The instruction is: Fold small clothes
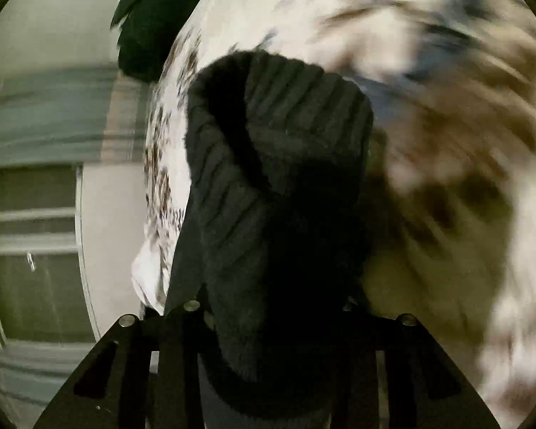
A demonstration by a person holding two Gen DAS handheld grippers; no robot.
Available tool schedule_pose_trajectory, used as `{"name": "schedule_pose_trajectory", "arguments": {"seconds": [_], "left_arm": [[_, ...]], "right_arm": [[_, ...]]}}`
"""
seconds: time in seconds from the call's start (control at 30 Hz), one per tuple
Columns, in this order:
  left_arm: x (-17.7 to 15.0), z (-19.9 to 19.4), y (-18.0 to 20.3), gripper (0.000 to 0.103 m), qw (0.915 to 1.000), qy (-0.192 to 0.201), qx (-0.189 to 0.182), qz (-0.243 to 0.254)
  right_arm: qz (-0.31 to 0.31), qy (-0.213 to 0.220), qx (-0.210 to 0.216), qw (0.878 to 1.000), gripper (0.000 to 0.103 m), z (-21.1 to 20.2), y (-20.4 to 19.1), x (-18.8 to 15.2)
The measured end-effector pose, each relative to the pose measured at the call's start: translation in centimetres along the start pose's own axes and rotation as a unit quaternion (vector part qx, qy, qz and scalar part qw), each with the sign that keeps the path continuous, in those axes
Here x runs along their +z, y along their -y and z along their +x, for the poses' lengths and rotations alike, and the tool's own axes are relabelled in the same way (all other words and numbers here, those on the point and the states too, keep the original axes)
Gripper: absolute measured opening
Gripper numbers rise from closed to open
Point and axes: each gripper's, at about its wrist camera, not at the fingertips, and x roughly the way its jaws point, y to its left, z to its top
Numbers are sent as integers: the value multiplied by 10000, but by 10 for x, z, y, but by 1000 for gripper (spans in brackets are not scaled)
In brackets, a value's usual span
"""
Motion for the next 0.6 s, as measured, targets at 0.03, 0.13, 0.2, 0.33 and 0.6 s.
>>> {"name": "schedule_pose_trajectory", "arguments": {"seconds": [0.03, 0.13, 0.2, 0.33, 0.6], "left_arm": [[6, 4, 5, 101, 9996, -161, -7, 234], [22, 24, 23, 101, 9918, -822, -23, 983], [26, 39, 37, 101, 9803, -1183, 89, 1577], [18, 39, 48, 101, 9642, -1599, 305, 2091], [4, -8, 52, 101, 9760, -1274, 331, 1737]], "right_arm": [[252, 100, 24, 9996, 36, -15, 12, -20], [934, 287, -35, 9952, 36, -58, 47, -95], [1261, 240, -85, 9917, 36, -68, 64, -133], [1534, 95, -449, 9871, 56, -67, 84, -149], [-462, -244, -2216, 9737, 65, -112, -4, -107]]}}
